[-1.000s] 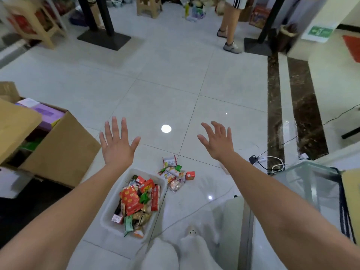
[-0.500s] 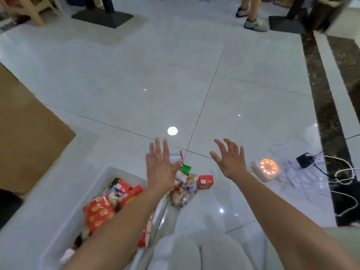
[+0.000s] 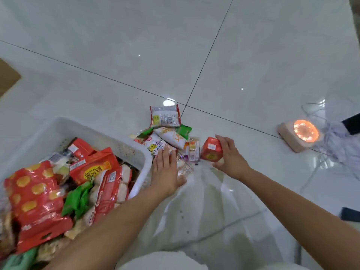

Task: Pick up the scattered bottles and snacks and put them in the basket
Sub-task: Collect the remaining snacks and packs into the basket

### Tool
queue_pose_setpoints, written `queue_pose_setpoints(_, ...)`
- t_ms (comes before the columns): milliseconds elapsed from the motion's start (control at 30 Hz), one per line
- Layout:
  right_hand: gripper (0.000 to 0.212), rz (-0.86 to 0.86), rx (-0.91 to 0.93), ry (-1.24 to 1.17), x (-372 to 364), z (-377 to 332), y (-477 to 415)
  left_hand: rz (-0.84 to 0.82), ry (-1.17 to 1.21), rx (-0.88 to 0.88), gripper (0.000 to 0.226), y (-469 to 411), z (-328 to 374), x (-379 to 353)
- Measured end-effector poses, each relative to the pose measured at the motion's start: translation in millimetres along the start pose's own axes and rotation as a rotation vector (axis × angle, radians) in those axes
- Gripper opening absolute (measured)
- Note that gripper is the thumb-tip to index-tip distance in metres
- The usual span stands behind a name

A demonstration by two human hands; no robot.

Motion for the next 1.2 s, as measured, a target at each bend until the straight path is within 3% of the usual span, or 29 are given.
queue_pose_setpoints(267, 0.061, 0.073, 0.02, -0.119, -2.5, 10.5, -7.7, 0.105, -0.299, -0.054, 0.089, -6.0, 10.7, -7.0)
queue_pose_setpoints(567, 0.054, 0.027, -0.106, -0.239, 1.5, 20.3, -7.6, 0.06, -0.317, -0.05, 0.071, -1.1, 29.6, 0.1)
queue_pose_setpoints(700, 0.05, 0.051, -0.143, -0.171, 0.0, 15.8, 0.3, 0.057, -0.31, -0.075, 0.065, 4.8, 28.4, 2.3)
queue_pose_setpoints(833, 0.042, 0.046, -0.154, -0.139, -5.5, 9.7, 8.7, 0.062, -0.152, -0.082, 0.049, 13.1, 24.3, 10.2)
queue_pose_setpoints(1033, 0.043, 0.139, -0.252, -0.258, 16.9, 3.9, 21.2, 0.339, 0.113, -0.192, 0.045, 58.1, 17.7, 93.3)
queue_pose_setpoints(1200, 0.047, 0.214, -0.111, -0.15, 85.1, -63.7, 4.6, 0.685, 0.174, -0.044, 0.053, 117.7, -66.6, 191.8)
Point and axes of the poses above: each hand's wrist, its own y-axis away from the middle knuckle, its own x-axis out of the back of the hand, z = x × y, the point moved 7 cm from there along -y, towards the middle knuckle, and after that the axes turned 12 degrees about -z, right-handed, at the moved point
